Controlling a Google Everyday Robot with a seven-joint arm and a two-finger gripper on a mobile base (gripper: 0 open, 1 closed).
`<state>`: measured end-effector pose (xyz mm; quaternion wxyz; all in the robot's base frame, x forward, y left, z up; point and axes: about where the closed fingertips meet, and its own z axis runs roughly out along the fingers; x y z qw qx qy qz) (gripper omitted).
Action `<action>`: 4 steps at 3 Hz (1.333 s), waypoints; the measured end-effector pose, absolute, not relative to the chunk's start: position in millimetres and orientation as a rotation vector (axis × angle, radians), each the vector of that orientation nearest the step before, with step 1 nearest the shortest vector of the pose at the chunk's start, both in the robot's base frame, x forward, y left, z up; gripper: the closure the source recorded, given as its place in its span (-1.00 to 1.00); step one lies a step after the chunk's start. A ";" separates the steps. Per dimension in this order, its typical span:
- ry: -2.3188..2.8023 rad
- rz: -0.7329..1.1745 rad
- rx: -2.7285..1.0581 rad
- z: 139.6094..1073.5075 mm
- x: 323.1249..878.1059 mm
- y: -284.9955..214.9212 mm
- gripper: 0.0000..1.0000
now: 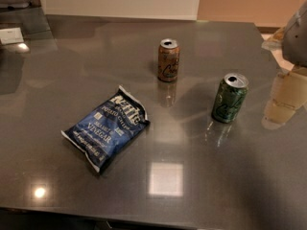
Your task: Pick blue chip bag
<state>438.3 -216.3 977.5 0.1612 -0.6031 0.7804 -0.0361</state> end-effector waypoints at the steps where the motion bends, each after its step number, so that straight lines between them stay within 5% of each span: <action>1: 2.228 -0.103 -1.722 977.5 438.3 -216.3 -1.00; 4: 2.058 -0.072 -1.886 958.6 474.0 -137.4 -1.00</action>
Offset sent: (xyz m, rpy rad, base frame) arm 0.0059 0.0179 0.0012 -0.0109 0.0016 0.0472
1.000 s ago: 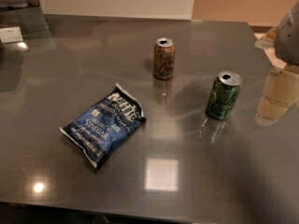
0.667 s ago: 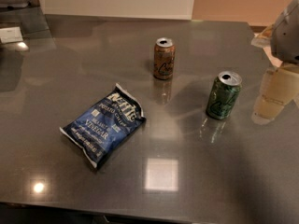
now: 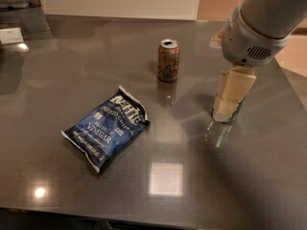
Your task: Pick blue chip bag
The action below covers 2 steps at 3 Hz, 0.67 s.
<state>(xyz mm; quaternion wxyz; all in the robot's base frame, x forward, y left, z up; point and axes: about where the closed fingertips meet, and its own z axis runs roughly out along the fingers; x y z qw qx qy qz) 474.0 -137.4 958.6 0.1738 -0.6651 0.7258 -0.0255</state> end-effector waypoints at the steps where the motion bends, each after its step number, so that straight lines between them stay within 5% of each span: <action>1: 1.972 -0.042 -1.973 944.2 491.8 -97.3 -1.00; 2: 1.899 -0.015 -2.080 928.1 506.6 -63.1 -1.00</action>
Offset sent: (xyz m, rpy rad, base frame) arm 0.0528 0.1164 -0.0545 -0.0357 0.0689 0.2960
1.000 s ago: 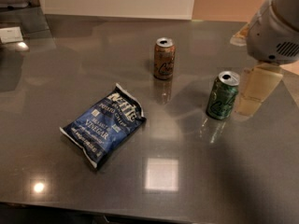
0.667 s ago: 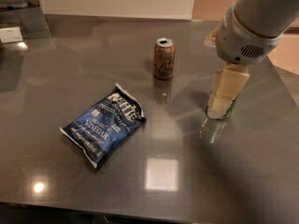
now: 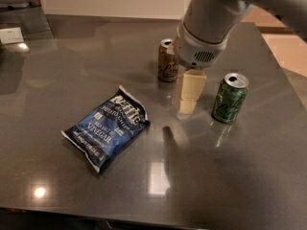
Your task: Pick blue chip bag
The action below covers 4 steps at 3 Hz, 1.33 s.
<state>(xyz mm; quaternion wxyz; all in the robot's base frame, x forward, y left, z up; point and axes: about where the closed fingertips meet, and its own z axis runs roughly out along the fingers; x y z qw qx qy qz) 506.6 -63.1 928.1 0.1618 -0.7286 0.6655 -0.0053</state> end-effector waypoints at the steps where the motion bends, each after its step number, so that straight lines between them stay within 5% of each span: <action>1: 1.855 0.014 -2.159 912.9 521.1 -35.2 -1.00; 4: 1.853 0.076 -2.211 887.1 530.8 -4.7 -1.00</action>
Offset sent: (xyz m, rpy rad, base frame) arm 0.0330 0.0732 -0.0507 -0.0335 0.1252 0.1124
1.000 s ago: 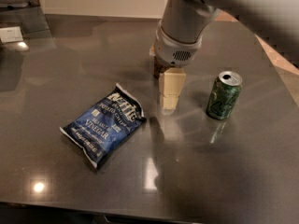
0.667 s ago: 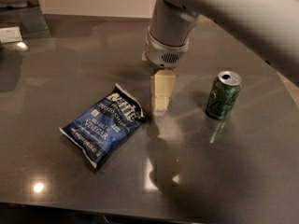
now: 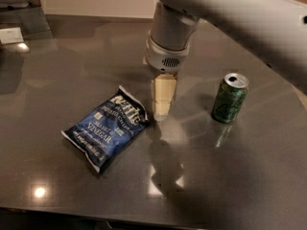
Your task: Pick blue chip bag
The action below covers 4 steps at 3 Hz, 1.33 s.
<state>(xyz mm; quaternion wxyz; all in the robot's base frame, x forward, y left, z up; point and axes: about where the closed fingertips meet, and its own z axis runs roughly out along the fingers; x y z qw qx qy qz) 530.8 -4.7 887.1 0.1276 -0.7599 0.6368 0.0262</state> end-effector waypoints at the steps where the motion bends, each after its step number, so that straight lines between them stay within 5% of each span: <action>1: 1.831 0.110 -2.230 871.9 535.5 13.8 -1.00; 4: 1.847 0.270 -2.242 833.2 530.2 59.3 -1.00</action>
Offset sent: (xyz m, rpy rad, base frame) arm 0.0112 0.0572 -0.0497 0.0508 0.0845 0.0305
